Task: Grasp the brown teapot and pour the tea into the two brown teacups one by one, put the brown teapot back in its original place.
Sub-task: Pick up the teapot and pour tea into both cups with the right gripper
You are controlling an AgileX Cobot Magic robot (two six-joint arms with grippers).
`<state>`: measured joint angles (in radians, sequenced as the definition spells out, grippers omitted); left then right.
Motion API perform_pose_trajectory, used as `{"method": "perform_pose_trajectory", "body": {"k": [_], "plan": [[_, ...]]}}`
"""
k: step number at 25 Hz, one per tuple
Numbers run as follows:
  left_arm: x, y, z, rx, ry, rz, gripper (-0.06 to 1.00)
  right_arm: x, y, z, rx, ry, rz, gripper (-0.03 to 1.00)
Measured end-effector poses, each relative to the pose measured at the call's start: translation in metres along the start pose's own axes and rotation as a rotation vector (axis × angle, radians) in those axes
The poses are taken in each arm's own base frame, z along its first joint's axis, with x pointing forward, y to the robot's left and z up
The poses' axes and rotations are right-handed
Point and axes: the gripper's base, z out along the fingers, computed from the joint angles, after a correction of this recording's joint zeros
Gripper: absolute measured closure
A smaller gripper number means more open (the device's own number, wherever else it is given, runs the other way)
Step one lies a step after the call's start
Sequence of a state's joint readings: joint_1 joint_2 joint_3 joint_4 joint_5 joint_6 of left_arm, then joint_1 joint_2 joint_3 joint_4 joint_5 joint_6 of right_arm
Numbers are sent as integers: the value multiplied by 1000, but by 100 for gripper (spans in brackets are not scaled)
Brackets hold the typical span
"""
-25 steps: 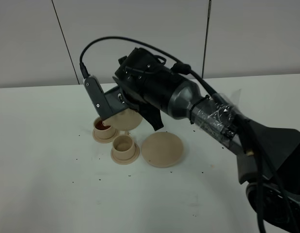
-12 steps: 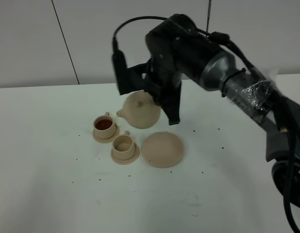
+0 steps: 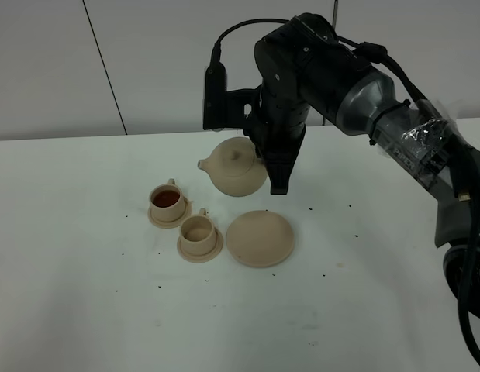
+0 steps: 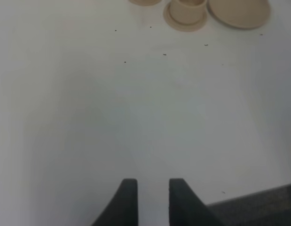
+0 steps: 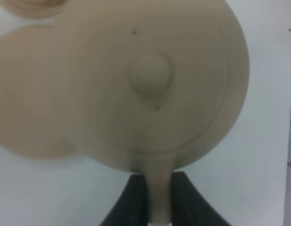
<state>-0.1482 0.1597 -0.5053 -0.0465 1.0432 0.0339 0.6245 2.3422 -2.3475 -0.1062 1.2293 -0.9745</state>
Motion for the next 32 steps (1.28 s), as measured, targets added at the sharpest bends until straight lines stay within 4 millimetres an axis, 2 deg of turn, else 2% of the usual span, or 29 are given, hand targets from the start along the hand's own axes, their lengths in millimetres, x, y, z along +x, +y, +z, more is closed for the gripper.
{"method": "perform_pose_trajectory", "body": {"k": [11,19,25,32], "plan": [[0,0,0,0,0,0,71,-3,4,3,-37,-29,158,87],[0,0,0,0,0,0,71,-3,26,17,-122,25,155,87],[0,0,0,0,0,0,71,-5,31,-2,-114,15,166,87],[0,0,0,0,0,0,71,-26,46,-9,-113,4,151,87]]}}
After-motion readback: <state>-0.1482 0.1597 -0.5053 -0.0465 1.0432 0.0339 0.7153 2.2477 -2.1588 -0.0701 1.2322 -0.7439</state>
